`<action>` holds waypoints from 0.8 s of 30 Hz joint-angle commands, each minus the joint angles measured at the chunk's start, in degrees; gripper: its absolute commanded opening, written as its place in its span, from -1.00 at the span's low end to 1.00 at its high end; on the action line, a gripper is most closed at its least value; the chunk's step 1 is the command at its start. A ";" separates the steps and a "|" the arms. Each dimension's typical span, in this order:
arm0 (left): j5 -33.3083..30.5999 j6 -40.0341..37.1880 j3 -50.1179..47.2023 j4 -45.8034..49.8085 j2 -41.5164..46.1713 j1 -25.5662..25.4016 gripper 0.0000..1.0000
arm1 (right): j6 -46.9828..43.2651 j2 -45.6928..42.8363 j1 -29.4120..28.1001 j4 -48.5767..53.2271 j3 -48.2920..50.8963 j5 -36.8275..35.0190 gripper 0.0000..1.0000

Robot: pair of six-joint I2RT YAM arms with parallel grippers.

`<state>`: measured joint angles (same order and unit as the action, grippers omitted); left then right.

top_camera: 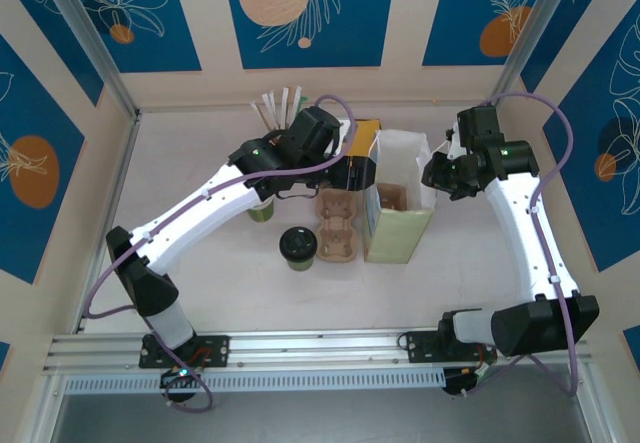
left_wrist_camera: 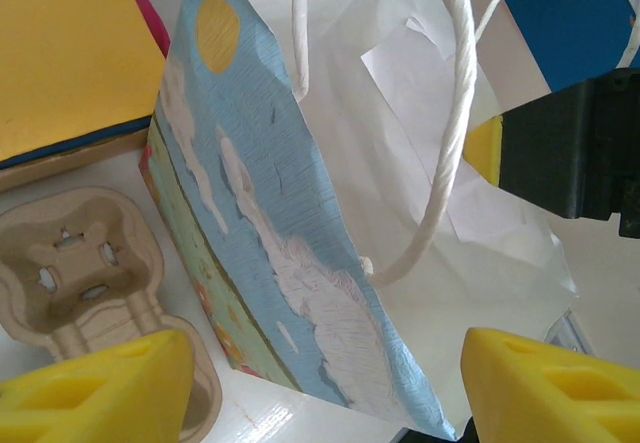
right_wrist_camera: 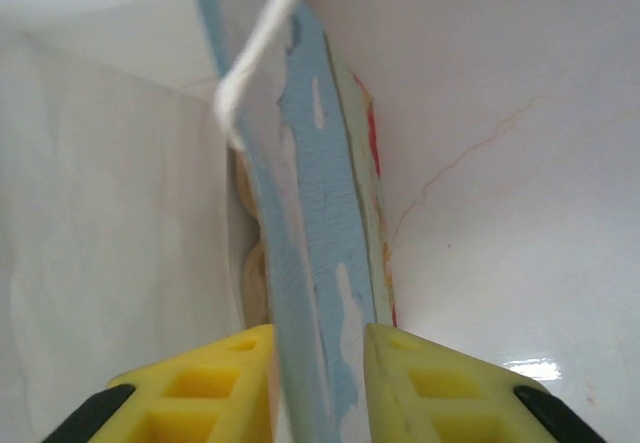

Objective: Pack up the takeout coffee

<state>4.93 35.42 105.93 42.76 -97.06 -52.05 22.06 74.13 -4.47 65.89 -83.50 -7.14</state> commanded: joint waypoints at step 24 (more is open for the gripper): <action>0.25 -2.35 4.02 0.48 -1.56 -0.59 0.31 | 1.48 -5.06 -0.62 3.08 1.48 10.11 -1.00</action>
<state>4.89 33.95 107.74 42.89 -97.76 -52.05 24.05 70.74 -4.71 66.74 -80.88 -0.34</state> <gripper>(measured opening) 0.654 0.059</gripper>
